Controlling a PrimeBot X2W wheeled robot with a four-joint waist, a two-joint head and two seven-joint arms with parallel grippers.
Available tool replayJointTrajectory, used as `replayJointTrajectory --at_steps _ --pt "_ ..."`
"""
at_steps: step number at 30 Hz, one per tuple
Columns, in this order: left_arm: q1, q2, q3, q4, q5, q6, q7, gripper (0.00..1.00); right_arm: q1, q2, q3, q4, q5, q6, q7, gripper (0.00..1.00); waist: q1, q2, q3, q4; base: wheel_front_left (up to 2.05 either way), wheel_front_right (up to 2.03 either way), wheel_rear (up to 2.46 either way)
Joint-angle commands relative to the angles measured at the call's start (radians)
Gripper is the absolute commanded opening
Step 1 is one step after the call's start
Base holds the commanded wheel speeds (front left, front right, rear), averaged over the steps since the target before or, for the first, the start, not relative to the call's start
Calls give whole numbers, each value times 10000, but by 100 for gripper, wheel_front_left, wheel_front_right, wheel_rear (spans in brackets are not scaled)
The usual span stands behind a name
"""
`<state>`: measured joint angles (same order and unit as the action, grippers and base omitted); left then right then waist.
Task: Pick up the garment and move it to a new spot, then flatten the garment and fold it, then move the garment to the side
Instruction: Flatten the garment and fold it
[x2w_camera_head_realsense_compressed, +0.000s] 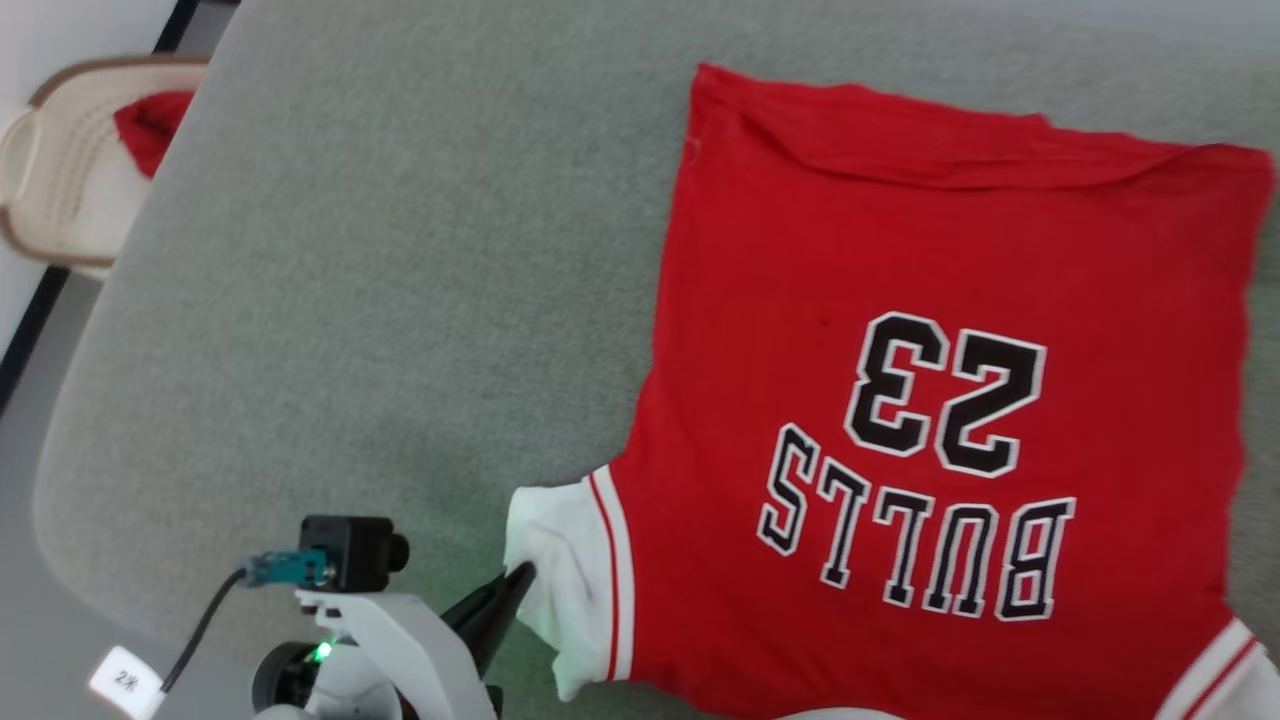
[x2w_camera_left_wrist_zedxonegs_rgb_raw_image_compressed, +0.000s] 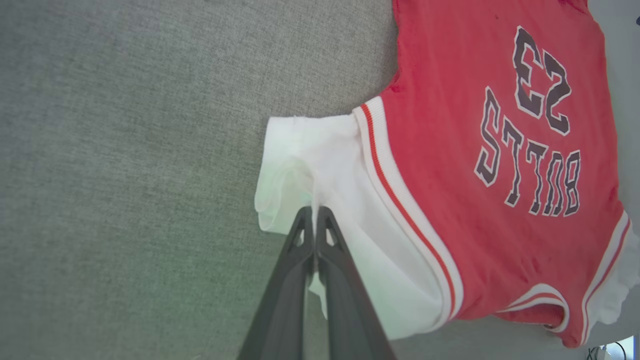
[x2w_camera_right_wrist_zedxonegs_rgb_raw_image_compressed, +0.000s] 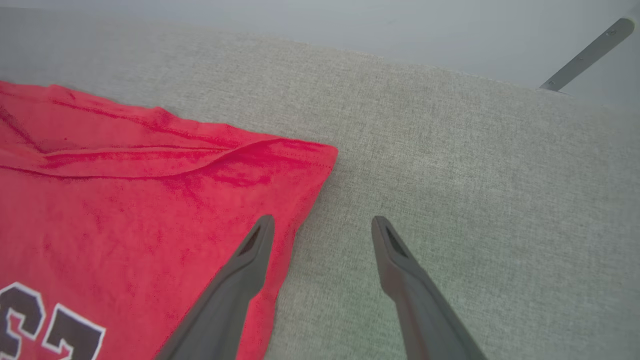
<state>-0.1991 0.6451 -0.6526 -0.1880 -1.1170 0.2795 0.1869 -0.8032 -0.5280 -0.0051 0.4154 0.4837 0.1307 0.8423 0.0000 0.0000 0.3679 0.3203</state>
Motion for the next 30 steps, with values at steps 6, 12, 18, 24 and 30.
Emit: replayJointTrajectory --at_steps 6,12,18,24,30 --pt "-495 -411 -196 397 130 -361 -28 0 -1065 79 -356 1684 -695 0 158 100 0 0 988 1004 0 0 0" --pt "-670 -631 -304 653 130 -538 -36 0 -1367 481 -640 2862 -1131 2 621 100 0 0 1124 1206 0 0 0" --pt "-748 -760 -328 887 47 -664 -78 0 -1344 559 -142 3313 -1254 17 1339 0 0 0 1131 1255 0 0 0" --pt "-666 -746 -250 1027 7 -668 -157 0 -1447 360 59 3110 -1118 16 1225 0 0 0 869 1041 0 0 0" --pt "-507 -569 -116 1002 -47 -543 -200 0 -1326 149 546 2600 -619 14 1101 0 0 0 449 594 0 0 0"
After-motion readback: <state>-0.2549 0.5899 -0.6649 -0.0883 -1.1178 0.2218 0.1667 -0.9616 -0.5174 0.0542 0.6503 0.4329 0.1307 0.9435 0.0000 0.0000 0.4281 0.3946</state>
